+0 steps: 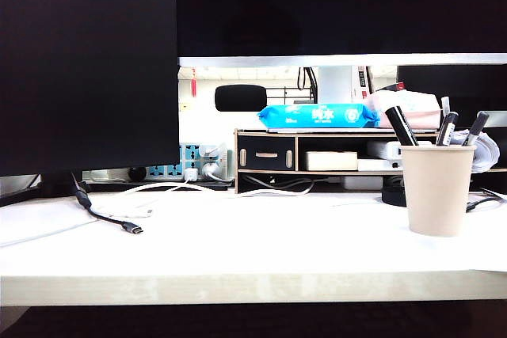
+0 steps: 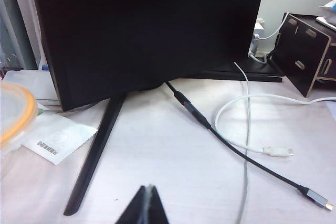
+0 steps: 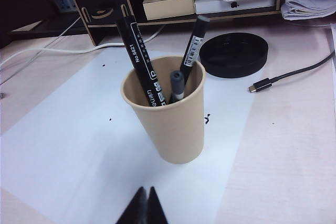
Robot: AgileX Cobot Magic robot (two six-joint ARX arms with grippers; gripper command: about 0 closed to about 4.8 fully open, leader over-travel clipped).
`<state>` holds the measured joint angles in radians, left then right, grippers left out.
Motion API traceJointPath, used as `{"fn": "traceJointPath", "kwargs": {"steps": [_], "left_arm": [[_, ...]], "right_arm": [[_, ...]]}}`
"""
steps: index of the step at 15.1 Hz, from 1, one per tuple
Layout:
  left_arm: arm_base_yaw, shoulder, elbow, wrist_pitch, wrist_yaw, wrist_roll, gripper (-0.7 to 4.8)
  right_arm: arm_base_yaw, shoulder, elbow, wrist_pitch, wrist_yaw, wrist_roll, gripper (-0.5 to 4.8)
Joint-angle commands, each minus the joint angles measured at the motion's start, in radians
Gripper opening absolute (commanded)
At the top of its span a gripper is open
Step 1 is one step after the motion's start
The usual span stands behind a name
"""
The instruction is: Pick up the marker and insert it into the paper cup.
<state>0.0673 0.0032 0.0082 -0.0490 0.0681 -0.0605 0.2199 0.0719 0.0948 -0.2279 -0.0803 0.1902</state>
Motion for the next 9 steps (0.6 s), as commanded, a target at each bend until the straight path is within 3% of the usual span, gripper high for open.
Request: {"fn": "traceJointPath", "kwargs": {"steps": [1, 9], "left_arm": [[0.000, 0.000, 0.001, 0.004, 0.004, 0.001, -0.05], [0.000, 0.000, 0.001, 0.004, 0.004, 0.001, -0.05]], "right_arm": [[0.000, -0.002, 0.005, 0.014, 0.000, 0.000, -0.06], [0.000, -0.002, 0.005, 0.035, 0.004, -0.002, -0.06]]}}
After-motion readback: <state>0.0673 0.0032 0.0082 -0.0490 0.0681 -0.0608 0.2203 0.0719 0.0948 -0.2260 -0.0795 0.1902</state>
